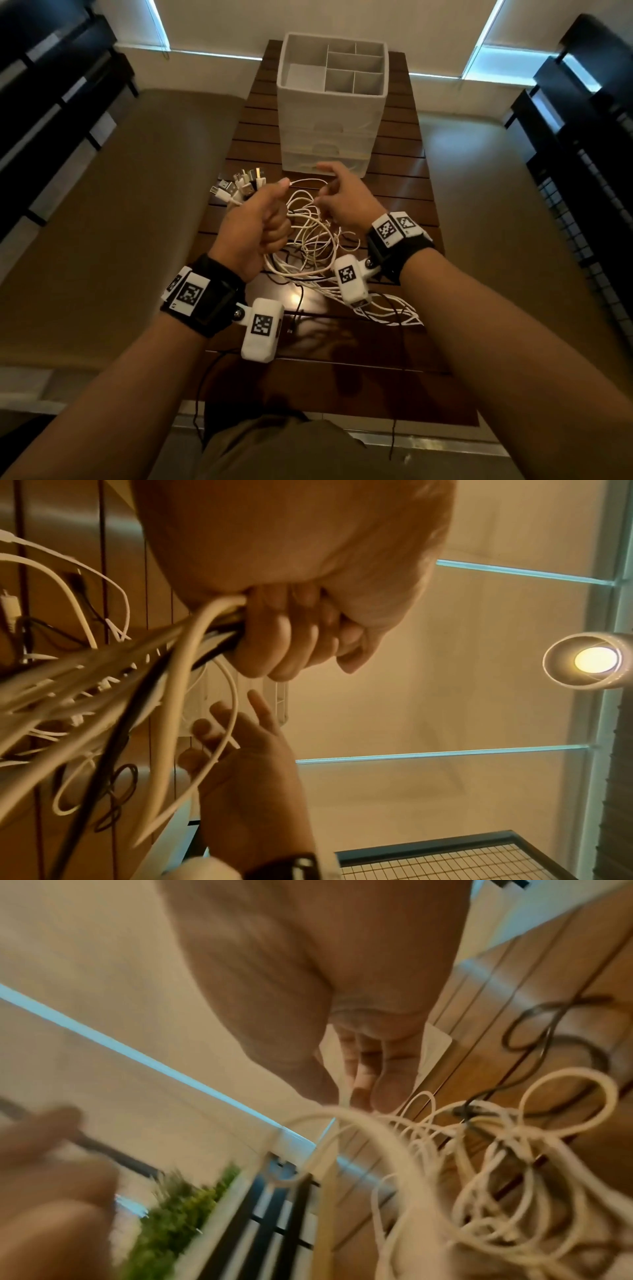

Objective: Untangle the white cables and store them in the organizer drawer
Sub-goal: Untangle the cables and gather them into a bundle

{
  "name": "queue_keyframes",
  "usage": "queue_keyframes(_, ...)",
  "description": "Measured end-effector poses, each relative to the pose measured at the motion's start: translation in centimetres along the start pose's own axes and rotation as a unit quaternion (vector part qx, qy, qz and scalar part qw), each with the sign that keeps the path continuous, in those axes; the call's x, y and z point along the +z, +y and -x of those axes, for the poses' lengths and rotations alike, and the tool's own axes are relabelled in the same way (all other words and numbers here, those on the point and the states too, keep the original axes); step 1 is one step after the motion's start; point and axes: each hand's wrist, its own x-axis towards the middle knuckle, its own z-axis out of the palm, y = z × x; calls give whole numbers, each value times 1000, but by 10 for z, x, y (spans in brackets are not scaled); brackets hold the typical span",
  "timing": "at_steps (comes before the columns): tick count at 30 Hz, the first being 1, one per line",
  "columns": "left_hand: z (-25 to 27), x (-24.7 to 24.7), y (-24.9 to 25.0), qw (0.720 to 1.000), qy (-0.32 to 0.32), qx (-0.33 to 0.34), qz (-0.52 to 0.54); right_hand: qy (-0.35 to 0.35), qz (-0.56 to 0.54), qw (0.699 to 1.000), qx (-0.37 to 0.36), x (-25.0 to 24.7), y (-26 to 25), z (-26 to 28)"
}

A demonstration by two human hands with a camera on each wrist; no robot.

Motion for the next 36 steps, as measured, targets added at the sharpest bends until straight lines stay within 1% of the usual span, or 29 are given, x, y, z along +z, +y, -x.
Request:
queue_keyframes(1, 1, 0, 1, 1000, -11, 1, 6, 3, 68, 998, -3, 0, 7, -6)
queue_keyframes(2, 3, 1, 3, 1000, -24, 4, 15, -10, 140, 990, -2, 2, 11, -7)
queue_keyframes(3, 5, 0, 3, 999, -38, 5, 26, -37, 180, 983, 2, 5, 20, -11)
queue_keyframes(4, 7, 0, 4, 998, -50, 5, 34, -71, 182, 981, 12, 9, 27, -12)
queue_keyframes(5, 9, -1, 4, 998, -58, 5, 36, -90, 153, 984, 16, 13, 33, -14)
queue_keyframes(6, 11, -2, 4, 998, -58, 3, 33, -95, 126, 987, 16, 15, 35, -13)
queue_keyframes(8, 11, -5, 2, 999, -36, -2, 26, -78, 74, 994, -10, 18, 28, -11)
queue_keyframes(9, 11, -8, 0, 1000, -18, -6, 24, -65, 42, 997, -28, 17, 20, -10)
queue_keyframes(11, 9, -11, -4, 999, 22, -11, 21, -11, -18, 997, -73, 9, -2, -8)
queue_keyframes(13, 6, -12, -7, 998, 52, -15, 17, 68, -53, 988, -125, -5, -27, -4)
queue_keyframes(15, 4, -11, -8, 997, 72, -13, 5, 119, -55, 975, -181, -23, -48, 2)
queue_keyframes(17, 3, -8, -9, 997, 70, -3, -13, 128, -14, 966, -222, -35, -59, 9)
queue_keyframes(19, 2, -5, -8, 998, 49, 11, -23, 124, 67, 960, -243, -42, -62, 15)
queue_keyframes(20, 2, -4, -7, 999, 41, 16, -27, 133, 111, 951, -256, -44, -62, 17)
queue_keyframes(23, 3, -1, -5, 999, 22, 28, -35, 193, 193, 918, -288, -50, -64, 20)
queue_keyframes(25, 4, 2, -3, 998, 47, 31, -21, 240, 228, 895, -298, -54, -70, 24)
queue_keyframes(27, 4, 2, 1, 997, 74, 30, 23, 280, 268, 871, -303, -60, -74, 27)
queue_keyframes(28, 4, 1, 1, 995, 76, 35, 50, 295, 292, 862, -291, -62, -73, 27)
queue_keyframes(29, 4, -1, 2, 994, 70, 42, 71, 296, 311, 865, -260, -65, -71, 27)
queue_keyframes(30, 5, -3, 1, 994, 61, 48, 82, 276, 312, 884, -212, -69, -68, 26)
queue_keyframes(31, 6, -3, -1, 993, 57, 51, 85, 233, 278, 919, -156, -72, -65, 25)
queue_keyframes(32, 7, -3, -5, 994, 60, 49, 79, 176, 200, 958, -101, -74, -63, 26)
queue_keyframes(33, 6, -2, -9, 994, 67, 43, 70, 114, 91, 987, -61, -75, -63, 29)
queue_keyframes(34, 6, -1, -13, 995, 71, 38, 60, 67, -12, 996, -50, -76, -66, 32)
queue_keyframes(35, 5, 1, -16, 995, 73, 34, 55, 48, -71, 994, -69, -76, -71, 34)
queue_keyframes(36, 4, 2, -19, 995, 72, 34, 53, 51, -94, 989, -103, -76, -78, 34)
